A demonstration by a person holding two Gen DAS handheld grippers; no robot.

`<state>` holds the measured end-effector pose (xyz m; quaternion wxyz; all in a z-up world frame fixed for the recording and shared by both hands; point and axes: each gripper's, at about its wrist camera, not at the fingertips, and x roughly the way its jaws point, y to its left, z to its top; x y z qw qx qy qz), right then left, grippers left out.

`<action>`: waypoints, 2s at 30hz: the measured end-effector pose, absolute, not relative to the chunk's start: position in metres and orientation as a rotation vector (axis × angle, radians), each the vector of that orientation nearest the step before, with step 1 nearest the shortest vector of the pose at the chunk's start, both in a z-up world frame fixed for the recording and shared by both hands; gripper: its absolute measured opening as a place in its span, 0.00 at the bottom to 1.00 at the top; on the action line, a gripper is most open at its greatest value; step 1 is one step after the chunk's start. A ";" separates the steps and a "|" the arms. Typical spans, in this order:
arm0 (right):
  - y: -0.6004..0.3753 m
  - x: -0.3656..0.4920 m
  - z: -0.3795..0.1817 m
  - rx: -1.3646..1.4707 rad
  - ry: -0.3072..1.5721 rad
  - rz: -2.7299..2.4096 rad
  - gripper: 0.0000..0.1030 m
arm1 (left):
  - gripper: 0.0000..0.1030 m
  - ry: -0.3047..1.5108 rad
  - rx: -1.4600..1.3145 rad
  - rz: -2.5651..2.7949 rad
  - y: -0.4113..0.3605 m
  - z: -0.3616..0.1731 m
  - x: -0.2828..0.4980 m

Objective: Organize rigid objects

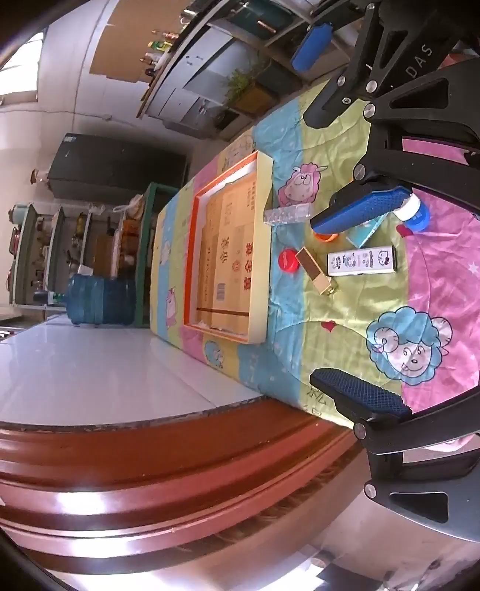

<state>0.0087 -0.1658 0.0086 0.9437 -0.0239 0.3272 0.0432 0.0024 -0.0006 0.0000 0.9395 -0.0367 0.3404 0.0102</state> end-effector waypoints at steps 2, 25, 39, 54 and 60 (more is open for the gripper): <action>-0.165 0.008 0.007 -0.045 0.668 0.089 0.79 | 0.74 0.686 -0.094 0.008 0.005 0.002 0.003; -0.162 0.001 0.006 -0.043 0.666 0.095 0.79 | 0.74 0.661 -0.089 0.079 0.006 0.005 -0.012; -0.161 0.002 0.003 -0.036 0.670 0.097 0.79 | 0.74 0.661 -0.080 0.086 0.010 0.005 -0.012; -0.161 0.003 0.000 -0.032 0.676 0.104 0.79 | 0.74 0.663 -0.077 0.085 0.010 0.004 -0.013; -0.161 0.003 -0.001 -0.033 0.678 0.106 0.79 | 0.74 0.663 -0.075 0.085 0.009 0.004 -0.013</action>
